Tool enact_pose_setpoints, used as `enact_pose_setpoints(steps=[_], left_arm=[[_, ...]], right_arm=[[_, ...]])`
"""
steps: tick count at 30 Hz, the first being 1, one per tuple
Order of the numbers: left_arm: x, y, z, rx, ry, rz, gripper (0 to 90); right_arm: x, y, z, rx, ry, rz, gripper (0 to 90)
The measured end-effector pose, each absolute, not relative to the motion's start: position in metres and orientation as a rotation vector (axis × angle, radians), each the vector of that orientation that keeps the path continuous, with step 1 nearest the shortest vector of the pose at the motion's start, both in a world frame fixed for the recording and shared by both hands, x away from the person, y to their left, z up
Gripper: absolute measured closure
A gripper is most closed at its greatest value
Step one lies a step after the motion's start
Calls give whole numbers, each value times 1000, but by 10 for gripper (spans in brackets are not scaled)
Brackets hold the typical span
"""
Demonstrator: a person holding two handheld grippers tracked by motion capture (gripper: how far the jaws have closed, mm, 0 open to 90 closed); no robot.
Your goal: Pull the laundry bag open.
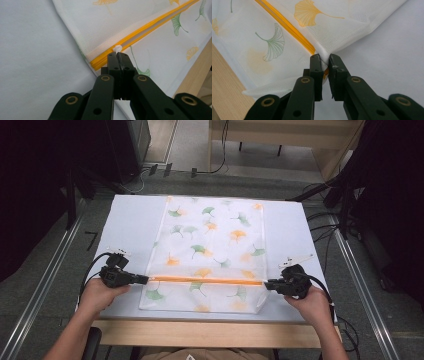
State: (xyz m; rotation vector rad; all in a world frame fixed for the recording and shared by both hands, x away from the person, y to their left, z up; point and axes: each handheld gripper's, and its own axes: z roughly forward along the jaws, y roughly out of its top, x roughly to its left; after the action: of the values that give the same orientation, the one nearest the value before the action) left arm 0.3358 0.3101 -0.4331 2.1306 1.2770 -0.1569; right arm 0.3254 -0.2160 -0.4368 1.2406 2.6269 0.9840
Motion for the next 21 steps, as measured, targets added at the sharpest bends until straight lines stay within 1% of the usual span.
enact_pose_setpoints(steps=[21], left_arm=[[336, 308, -433, 2131, 1280, -160, 900]], right_arm=[[326, -216, -438, 1253, 2632, 971, 835]])
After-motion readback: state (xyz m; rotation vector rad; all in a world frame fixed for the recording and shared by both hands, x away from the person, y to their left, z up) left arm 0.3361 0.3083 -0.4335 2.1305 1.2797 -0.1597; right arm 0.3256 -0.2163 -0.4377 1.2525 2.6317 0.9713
